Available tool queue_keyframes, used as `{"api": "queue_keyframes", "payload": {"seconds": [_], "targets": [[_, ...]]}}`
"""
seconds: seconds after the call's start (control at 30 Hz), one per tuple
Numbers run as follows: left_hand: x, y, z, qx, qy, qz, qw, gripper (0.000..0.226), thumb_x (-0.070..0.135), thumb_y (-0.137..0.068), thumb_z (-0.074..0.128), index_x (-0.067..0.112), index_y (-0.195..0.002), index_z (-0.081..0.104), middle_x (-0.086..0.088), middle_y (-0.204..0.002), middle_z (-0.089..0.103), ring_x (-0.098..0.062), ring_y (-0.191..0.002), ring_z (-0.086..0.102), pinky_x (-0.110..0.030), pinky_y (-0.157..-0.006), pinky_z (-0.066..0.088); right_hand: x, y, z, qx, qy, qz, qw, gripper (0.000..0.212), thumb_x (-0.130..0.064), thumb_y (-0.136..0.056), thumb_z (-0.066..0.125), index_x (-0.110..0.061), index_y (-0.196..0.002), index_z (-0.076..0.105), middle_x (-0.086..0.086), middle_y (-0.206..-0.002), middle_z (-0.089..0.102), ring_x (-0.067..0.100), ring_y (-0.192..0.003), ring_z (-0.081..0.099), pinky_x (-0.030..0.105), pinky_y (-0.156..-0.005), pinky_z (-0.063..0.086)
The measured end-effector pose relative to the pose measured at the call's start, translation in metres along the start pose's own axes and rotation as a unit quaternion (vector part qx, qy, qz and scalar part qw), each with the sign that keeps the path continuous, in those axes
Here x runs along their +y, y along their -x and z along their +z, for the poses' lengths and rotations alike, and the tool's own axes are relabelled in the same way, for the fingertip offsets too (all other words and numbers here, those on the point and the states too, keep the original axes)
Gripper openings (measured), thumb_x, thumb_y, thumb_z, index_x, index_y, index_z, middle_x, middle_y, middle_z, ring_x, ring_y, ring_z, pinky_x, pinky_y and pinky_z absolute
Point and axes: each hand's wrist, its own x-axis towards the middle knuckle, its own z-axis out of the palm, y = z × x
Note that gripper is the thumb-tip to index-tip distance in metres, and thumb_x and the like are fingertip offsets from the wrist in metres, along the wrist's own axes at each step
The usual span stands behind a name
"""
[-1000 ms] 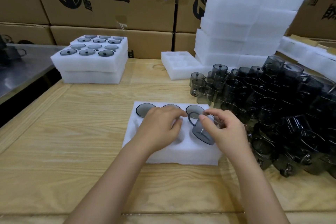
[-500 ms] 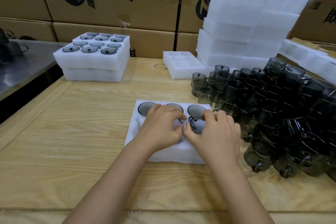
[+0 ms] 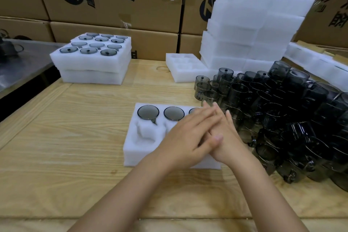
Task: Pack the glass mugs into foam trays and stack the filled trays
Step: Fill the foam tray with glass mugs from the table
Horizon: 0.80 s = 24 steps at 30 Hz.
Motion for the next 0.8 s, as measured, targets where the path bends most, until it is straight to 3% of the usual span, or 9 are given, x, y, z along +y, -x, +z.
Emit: {"api": "queue_keyframes", "payload": {"seconds": [0.1, 0.33, 0.43, 0.53, 0.6, 0.7, 0.8], "targets": [[-0.004, -0.002, 0.005, -0.012, -0.081, -0.009, 0.997, 0.054, 0.038, -0.095, 0.032, 0.013, -0.141, 0.045, 0.000, -0.153, 0.035, -0.013, -0.146, 0.019, -0.031, -0.119, 0.007, -0.005, -0.012, 0.001, -0.059, 0.071, -0.010, 0.996, 0.069, -0.047, -0.097, 0.027, -0.033, -0.147, -0.019, -0.006, -0.154, -0.028, 0.021, -0.140, -0.029, 0.046, -0.116, -0.010], [-0.007, -0.002, 0.009, -0.031, -0.076, -0.052, 0.995, 0.058, 0.036, -0.092, 0.022, 0.019, -0.143, 0.042, 0.007, -0.154, 0.033, -0.002, -0.142, 0.019, -0.013, -0.107, 0.010, -0.012, -0.015, 0.009, -0.075, 0.105, 0.030, 0.991, 0.073, -0.049, -0.096, 0.029, -0.032, -0.146, -0.022, -0.007, -0.155, -0.027, 0.025, -0.141, -0.026, 0.058, -0.110, -0.014], [-0.007, 0.004, 0.009, -0.023, -0.097, -0.076, 0.992, 0.059, 0.041, -0.093, 0.017, 0.021, -0.145, 0.040, 0.008, -0.154, 0.031, 0.000, -0.143, 0.017, -0.022, -0.110, 0.020, -0.014, -0.016, 0.006, -0.086, 0.100, 0.037, 0.991, 0.076, -0.049, -0.095, 0.031, -0.032, -0.145, -0.023, -0.006, -0.155, -0.026, 0.028, -0.141, -0.026, 0.060, -0.110, -0.014], [-0.002, 0.016, 0.007, 0.008, -0.210, -0.034, 0.977, 0.059, 0.038, -0.095, 0.021, 0.008, -0.133, 0.055, -0.006, -0.141, 0.051, -0.018, -0.133, 0.045, -0.034, -0.103, 0.039, -0.013, -0.016, 0.005, -0.104, 0.093, 0.027, 0.990, 0.078, -0.048, -0.094, 0.033, -0.033, -0.144, -0.025, -0.007, -0.153, -0.030, 0.030, -0.140, -0.029, 0.062, -0.110, -0.012], [-0.001, 0.028, 0.011, 0.046, -0.274, 0.003, 0.961, 0.052, 0.034, -0.094, 0.031, 0.005, -0.125, 0.062, -0.010, -0.131, 0.060, -0.024, -0.123, 0.056, -0.039, -0.099, 0.043, -0.012, -0.017, 0.006, -0.101, 0.084, 0.023, 0.991, 0.079, -0.051, -0.094, 0.033, -0.033, -0.144, -0.025, -0.008, -0.153, -0.030, 0.030, -0.140, -0.029, 0.062, -0.110, -0.012], [-0.007, 0.045, 0.019, 0.075, -0.326, 0.032, 0.942, 0.055, 0.037, -0.092, 0.038, 0.005, -0.133, 0.055, -0.011, -0.138, 0.053, -0.024, -0.129, 0.050, -0.042, -0.102, 0.035, -0.008, -0.015, 0.010, -0.071, 0.034, 0.010, 0.997, 0.068, -0.044, -0.097, 0.028, -0.031, -0.148, -0.016, -0.009, -0.156, -0.022, 0.027, -0.141, -0.027, 0.059, -0.111, -0.012], [-0.011, 0.054, 0.022, 0.076, -0.397, 0.051, 0.913, 0.061, 0.033, -0.084, 0.050, 0.007, -0.140, 0.046, -0.012, -0.147, 0.042, -0.024, -0.136, 0.041, -0.046, -0.106, 0.031, -0.005, -0.011, 0.007, -0.014, -0.118, -0.016, 0.993, 0.050, -0.031, -0.102, 0.024, -0.023, -0.150, 0.013, -0.003, -0.159, 0.001, 0.021, -0.145, -0.015, 0.049, -0.115, -0.006]]}}
